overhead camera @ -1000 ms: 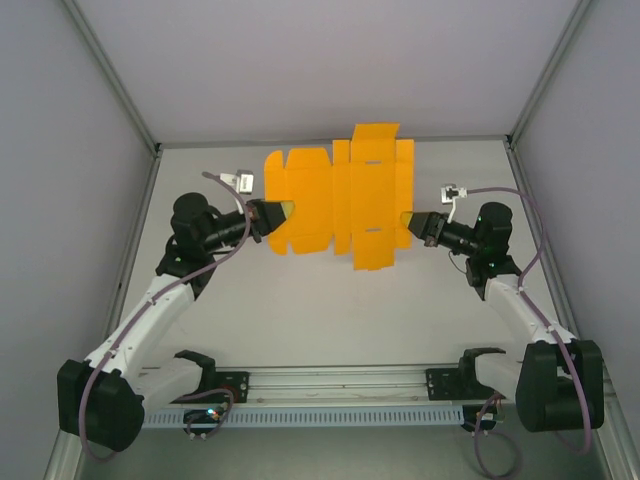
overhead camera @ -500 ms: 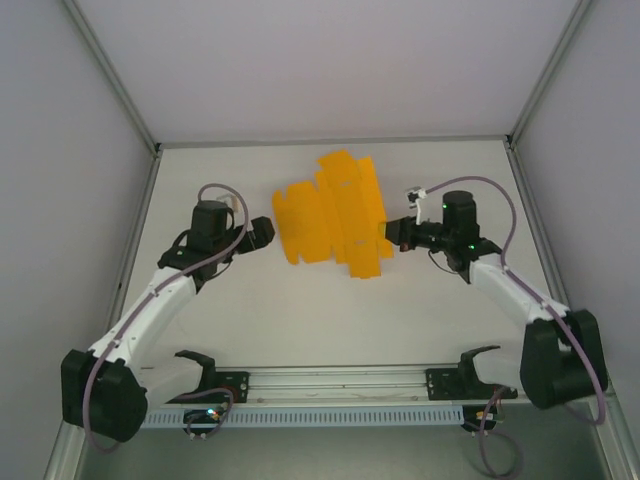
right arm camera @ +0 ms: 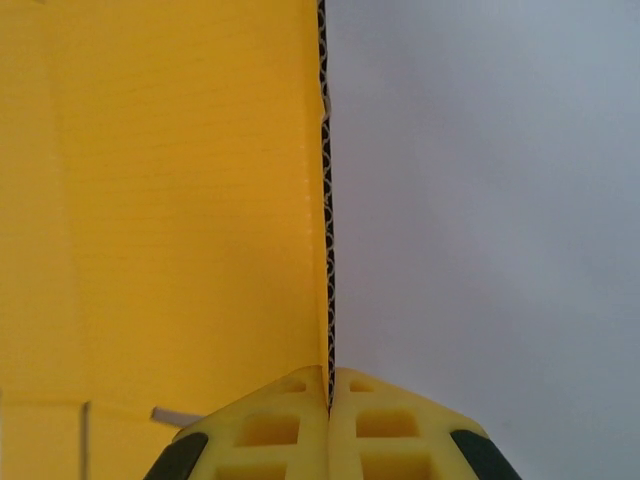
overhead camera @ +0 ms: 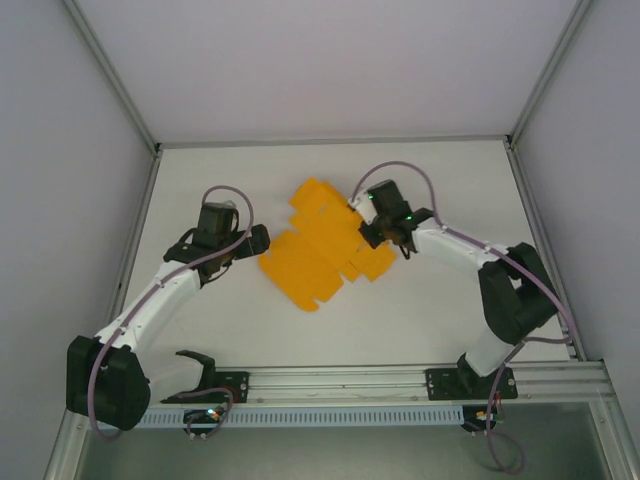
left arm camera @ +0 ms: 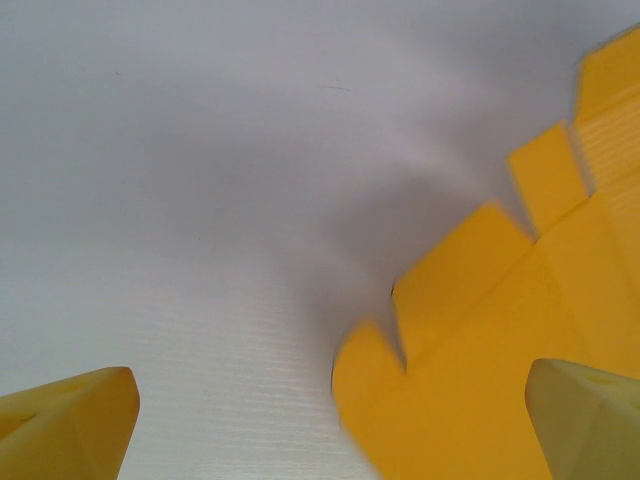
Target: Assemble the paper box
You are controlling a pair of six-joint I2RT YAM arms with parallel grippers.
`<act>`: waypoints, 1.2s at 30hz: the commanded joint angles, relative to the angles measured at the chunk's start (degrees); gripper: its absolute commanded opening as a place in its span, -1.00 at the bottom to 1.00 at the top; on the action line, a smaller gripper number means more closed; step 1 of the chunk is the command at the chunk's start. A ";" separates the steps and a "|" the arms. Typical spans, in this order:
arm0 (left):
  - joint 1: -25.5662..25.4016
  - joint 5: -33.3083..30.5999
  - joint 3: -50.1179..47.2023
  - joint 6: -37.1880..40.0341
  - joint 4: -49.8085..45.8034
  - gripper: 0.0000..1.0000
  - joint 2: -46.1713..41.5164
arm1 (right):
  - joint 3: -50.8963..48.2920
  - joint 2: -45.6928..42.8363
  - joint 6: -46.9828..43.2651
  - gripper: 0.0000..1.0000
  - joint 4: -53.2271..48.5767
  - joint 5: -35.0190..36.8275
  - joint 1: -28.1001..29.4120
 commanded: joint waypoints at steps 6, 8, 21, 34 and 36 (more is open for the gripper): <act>1.70 6.57 2.96 0.88 4.74 1.00 -0.15 | -3.56 3.95 -30.01 -1.00 20.97 21.22 7.76; 2.31 10.05 3.50 0.10 6.90 1.00 0.48 | -8.55 3.23 -35.77 -1.00 32.99 20.11 9.33; 2.49 31.66 15.32 -3.13 13.15 1.00 14.09 | -17.56 3.59 -42.90 -1.00 57.11 20.75 13.69; -0.52 34.40 20.27 -1.20 8.80 0.76 20.53 | -19.45 -2.01 -38.86 -1.00 52.46 19.54 14.21; -0.81 34.88 19.96 -1.53 9.12 0.65 21.04 | -19.28 -1.93 -37.66 -1.00 52.22 20.09 14.22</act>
